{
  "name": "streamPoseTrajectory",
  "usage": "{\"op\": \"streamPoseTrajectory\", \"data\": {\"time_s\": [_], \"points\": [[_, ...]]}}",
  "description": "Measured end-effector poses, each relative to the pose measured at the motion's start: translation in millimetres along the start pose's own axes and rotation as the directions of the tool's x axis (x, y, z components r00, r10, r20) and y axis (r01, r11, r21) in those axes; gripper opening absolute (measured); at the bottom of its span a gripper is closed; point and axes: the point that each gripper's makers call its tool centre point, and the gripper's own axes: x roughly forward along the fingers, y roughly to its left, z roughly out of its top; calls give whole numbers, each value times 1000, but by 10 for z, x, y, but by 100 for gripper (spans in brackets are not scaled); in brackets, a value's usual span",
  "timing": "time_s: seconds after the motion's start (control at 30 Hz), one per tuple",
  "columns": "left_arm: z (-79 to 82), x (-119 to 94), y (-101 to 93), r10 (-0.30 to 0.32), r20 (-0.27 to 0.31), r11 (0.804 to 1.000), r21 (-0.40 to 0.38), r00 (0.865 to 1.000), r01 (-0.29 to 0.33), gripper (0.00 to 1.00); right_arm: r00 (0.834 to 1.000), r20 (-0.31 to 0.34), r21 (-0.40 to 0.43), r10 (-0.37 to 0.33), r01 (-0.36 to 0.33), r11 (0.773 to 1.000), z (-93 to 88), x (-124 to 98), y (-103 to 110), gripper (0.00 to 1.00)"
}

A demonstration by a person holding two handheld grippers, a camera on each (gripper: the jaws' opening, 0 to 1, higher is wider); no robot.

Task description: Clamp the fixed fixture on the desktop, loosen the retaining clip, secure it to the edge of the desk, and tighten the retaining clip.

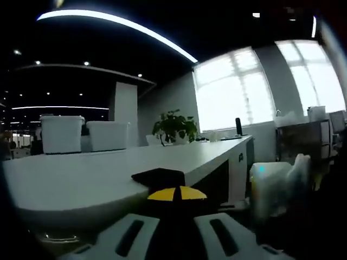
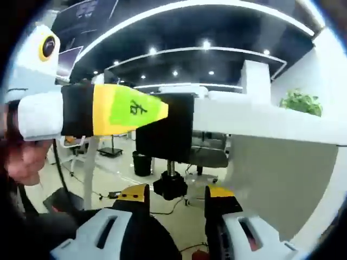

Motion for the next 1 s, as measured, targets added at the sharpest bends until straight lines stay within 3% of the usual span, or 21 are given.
{"op": "streamPoseTrajectory", "data": {"time_s": [0.23, 0.3, 0.4, 0.53, 0.73, 0.83, 1.0], "points": [[9, -4, 2, -29, 14, 999, -16, 999, 29, 1, 991, -4, -11, -137, 137, 991, 76, 162, -18, 38], [3, 0, 28, -32, 17, 999, -22, 999, 32, 1, 989, -35, 11, -147, 147, 989, 29, 181, -10, 34], [5, 0, 35, -31, 21, 999, -22, 999, 32, 1, 987, -25, 45, -160, 161, 986, 42, 151, -7, 26], [8, 8, 42, -31, 23, 999, -27, 999, 32, 1, 989, -18, -14, -146, 146, 989, 60, 163, -27, 25], [-6, 17, 98, -22, 16, 1000, -5, 1000, 22, 1, 999, -32, -23, 36, -37, 999, 57, 169, 27, 25], [2, 27, 80, -12, 7, 1000, 2, 1000, 12, 1, 989, -28, -49, 148, -149, 988, 63, 159, 51, 24], [-5, 29, 66, -2, -13, 1000, 20, 1000, 3, 1, 966, -37, -57, 255, -257, 965, 46, 236, 70, 24]]}}
